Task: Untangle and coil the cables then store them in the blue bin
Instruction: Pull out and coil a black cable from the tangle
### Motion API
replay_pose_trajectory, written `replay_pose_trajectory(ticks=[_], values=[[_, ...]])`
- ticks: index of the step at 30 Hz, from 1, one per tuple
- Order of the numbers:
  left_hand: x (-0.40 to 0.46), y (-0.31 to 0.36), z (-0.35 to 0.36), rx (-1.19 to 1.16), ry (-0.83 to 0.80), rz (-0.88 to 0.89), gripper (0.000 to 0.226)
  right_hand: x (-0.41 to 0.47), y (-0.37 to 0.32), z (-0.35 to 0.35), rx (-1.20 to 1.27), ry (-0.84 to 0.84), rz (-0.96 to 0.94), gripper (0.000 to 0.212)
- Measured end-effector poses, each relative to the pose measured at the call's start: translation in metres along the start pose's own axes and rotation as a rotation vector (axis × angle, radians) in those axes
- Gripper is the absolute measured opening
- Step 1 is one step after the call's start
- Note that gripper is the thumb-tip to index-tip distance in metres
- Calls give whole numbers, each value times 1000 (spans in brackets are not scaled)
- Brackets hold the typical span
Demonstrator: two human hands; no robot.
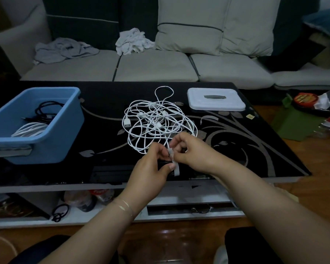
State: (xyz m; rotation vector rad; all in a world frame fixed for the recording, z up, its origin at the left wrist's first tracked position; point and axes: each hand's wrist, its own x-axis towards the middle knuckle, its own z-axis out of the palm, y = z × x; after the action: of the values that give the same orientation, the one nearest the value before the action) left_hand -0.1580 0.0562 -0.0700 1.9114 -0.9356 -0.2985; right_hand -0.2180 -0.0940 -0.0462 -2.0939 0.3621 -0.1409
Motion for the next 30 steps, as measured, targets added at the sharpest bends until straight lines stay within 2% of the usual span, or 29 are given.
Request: replay_pose_trajectory(ticks=[2,5,12,18,21,24,26,28,30], values=[[-2,-1,2,33,-8,10,29,-2,1,0,-52,-8,1,23],[-5,0,4,76,-14,16,29,-5,0,-1,-141,-7,-12,17],[-5,2,3,109,-3,20,25,-12,2,-1,-349,98,-127,8],[-1,4,1,97,5,31,23,-20,1,4,-540,180,-241,19],[2,2,-1,81,2,37,22,-25,-1,1,-632,133,-287,24],[6,0,-4,70,-13,38,22,-31,-6,-7,-617,-11,-245,29],[8,-1,-5,60,-20,31,20,-35,-9,-12,-648,-111,-203,44],[10,0,-5,49,-20,27,18,-36,-15,-10,-774,-122,-168,59],[11,0,-5,30,-7,19,18,-36,-22,-1,-918,-52,-193,55]])
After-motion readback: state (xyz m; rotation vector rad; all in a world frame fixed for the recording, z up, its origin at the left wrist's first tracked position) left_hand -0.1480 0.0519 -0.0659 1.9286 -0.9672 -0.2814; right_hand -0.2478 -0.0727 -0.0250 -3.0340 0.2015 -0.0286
